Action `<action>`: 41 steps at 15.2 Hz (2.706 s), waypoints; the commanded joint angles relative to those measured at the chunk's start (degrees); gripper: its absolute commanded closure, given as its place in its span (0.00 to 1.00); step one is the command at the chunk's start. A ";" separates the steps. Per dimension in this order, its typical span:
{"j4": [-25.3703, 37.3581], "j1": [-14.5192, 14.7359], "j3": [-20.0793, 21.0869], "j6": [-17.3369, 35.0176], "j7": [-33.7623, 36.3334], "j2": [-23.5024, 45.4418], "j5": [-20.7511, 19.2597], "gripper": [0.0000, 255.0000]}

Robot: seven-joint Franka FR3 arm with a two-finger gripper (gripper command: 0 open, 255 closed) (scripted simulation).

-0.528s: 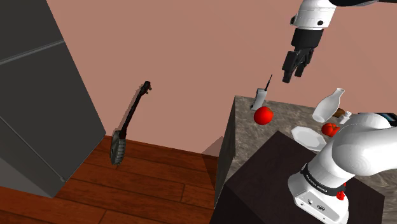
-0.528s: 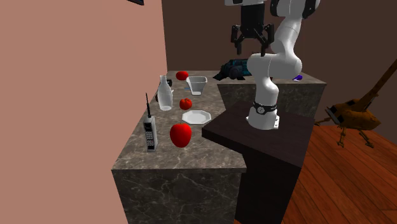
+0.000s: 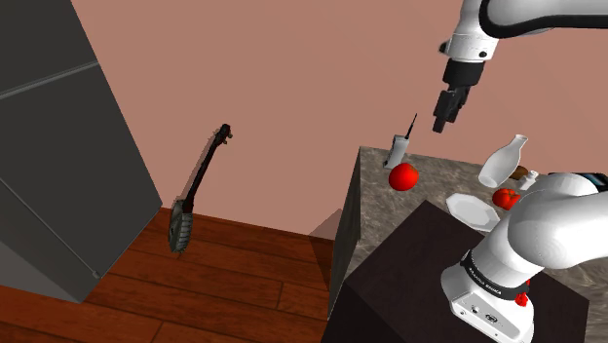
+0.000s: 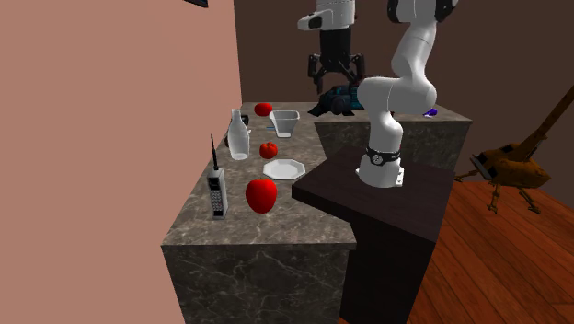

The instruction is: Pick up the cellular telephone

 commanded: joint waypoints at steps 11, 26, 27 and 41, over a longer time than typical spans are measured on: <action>2.03 0.99 -15.75 18.14 -23.05 17.33 -7.66 0.00; 21.37 1.87 -26.87 35.10 -59.54 55.24 10.93 0.00; 23.35 0.93 -26.36 35.39 -61.92 57.90 12.80 0.00; 35.04 -6.88 -20.13 39.62 -73.47 75.23 22.75 0.00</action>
